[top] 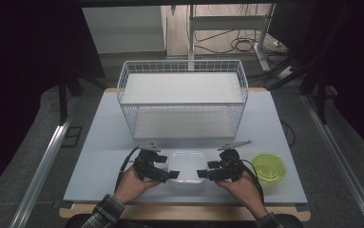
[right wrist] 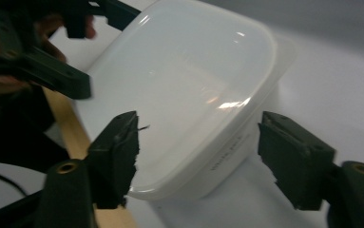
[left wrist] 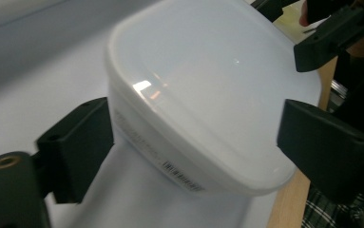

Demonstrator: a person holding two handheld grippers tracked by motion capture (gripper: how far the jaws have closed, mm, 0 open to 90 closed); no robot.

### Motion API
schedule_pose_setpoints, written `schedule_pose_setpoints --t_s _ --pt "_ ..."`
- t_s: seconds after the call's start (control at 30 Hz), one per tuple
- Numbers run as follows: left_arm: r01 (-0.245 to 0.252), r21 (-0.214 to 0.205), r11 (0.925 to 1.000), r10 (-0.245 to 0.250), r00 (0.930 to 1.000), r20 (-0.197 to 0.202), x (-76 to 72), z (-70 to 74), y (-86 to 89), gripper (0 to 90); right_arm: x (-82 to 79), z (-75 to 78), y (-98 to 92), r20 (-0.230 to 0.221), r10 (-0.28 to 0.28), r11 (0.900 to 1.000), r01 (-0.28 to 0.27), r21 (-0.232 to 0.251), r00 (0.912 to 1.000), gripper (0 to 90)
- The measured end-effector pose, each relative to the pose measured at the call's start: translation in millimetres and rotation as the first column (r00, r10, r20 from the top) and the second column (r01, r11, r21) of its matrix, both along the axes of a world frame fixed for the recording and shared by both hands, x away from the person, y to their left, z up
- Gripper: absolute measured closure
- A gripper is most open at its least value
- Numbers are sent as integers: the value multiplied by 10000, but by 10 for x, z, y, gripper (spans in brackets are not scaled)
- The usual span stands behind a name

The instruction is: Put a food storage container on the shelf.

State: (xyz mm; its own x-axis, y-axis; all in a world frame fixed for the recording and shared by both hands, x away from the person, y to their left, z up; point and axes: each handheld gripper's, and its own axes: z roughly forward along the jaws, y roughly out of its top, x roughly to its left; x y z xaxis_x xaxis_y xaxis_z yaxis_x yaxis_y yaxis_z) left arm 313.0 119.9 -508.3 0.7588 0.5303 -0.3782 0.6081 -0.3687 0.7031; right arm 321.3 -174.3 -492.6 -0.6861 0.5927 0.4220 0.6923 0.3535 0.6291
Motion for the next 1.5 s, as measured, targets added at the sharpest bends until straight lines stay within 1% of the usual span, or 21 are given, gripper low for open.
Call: schedule_pose_setpoints --t_s 0.03,0.07,0.13,0.17,0.2,0.23,0.3,0.37,0.43,0.47,0.5,0.53,0.57,0.63,0.73,0.83,0.93,1.1,1.33,1.43,1.5 --pt "-74 -115 9999 70 9994 -337 20 -14 -19 138 27 -10 1 -478 -11 9998 20 197 9989 350" --pt "-142 -122 9998 135 9985 -531 26 -13 -18 141 35 -6 0 -667 -95 9997 109 196 9977 362" --pt "-420 -241 9988 386 9909 -1292 31 -17 -5 167 45 10 -2 -904 -225 9996 239 139 9956 397" --pt "-420 -241 9988 386 9909 -1292 31 -17 -5 186 45 10 -2 -904 -225 9996 239 139 9956 397" --pt "-520 -294 9982 464 9849 -1667 38 -23 8 186 48 20 -9 -976 -278 9995 291 115 9948 423" --pt "-600 -347 9976 525 9813 -1851 32 -29 18 218 37 40 -25 -978 -405 9990 419 125 9944 476" --pt "-779 -280 9966 706 9762 -2051 3 -4 20 231 30 48 -30 -1066 -488 9987 502 105 9931 493" --pt "-876 70 9961 874 9813 -1718 -57 60 8 276 1 72 -35 -1047 -594 9982 600 29 9927 531" --pt "-986 211 9949 1007 9840 -1469 -98 92 9 348 -53 110 -26 -898 -768 9970 758 -139 9930 567" --pt "-1071 226 9940 1092 9843 -1385 -121 103 12 348 -53 110 -26 -898 -768 9970 758 -139 9930 567" --pt "-1179 212 9928 1197 9835 -1358 -138 114 25 412 -82 120 -20 -865 -906 9958 894 -179 9921 578" --pt "-1248 200 9920 1263 9832 -1314 -144 121 37 412 -82 120 -20 -865 -906 9958 894 -179 9921 578" --pt "-1323 181 9910 1336 9831 -1253 -146 131 55 443 -87 119 -20 -866 -942 9955 931 -166 9918 581" --pt "-1378 110 9904 1379 9805 -1397 -129 135 71 499 -99 117 -22 -878 -1065 9943 1058 -129 9904 590" --pt "-1434 123 9896 1436 9793 -1429 -137 142 73 510 -108 118 -21 -874 -1103 9939 1095 -137 9900 592" --pt "-1503 295 9882 1528 9807 -1223 -193 175 64 536 -152 137 -9 -604 -1116 9936 1103 -239 9919 604" --pt "-1574 267 9872 1593 9814 -1075 -235 181 70 555 -177 147 -8 -491 -1112 9936 1100 -268 9926 622" --pt "-1704 275 9850 1715 9840 -479 -446 187 87 615 -282 159 -47 -298 -1110 9938 1113 73 9934 689" --pt "-1779 249 9837 1786 9835 -296 -536 190 79 634 -355 150 -74 -235 -1187 9926 1193 226 9926 711" --pt "-1722 350 9844 1726 9850 -91 -633 202 81 664 -404 147 -84 -120 -1216 9922 1219 269 9925 729" --pt "-1613 259 9866 1616 9868 -92 -662 183 102 678 -458 145 -87 26 -1225 9920 1223 308 9925 743"
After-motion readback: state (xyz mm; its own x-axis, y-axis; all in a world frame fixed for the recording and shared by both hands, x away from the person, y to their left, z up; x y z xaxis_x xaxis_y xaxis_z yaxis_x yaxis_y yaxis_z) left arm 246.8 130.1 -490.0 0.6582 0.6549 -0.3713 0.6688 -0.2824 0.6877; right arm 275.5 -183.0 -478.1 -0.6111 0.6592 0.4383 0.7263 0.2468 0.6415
